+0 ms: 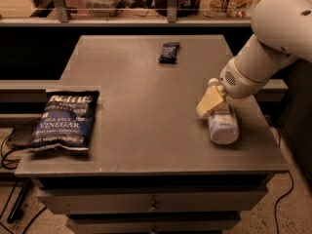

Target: Move blue plastic bottle near blue chip bag

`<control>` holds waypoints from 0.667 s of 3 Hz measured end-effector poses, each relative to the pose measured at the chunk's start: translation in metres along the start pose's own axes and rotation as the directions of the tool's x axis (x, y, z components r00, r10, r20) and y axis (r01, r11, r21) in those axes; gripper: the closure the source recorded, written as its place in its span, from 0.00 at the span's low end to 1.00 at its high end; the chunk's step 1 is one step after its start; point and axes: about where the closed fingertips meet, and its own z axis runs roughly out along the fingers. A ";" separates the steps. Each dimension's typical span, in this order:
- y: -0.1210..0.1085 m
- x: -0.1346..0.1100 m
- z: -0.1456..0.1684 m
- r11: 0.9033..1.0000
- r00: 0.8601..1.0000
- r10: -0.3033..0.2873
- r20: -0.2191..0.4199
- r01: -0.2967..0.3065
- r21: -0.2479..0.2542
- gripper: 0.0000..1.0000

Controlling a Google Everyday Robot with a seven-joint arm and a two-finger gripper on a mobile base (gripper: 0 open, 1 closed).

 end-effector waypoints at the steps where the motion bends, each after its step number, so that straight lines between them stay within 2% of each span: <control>1: 0.016 -0.010 -0.020 0.999 0.998 -0.051 0.043 0.051 0.002 0.87; 2: 0.046 -0.026 -0.042 0.990 0.984 -0.141 0.107 0.143 -0.017 1.00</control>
Offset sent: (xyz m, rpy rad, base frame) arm -0.0142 0.0786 0.0886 0.0824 -0.1985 0.2483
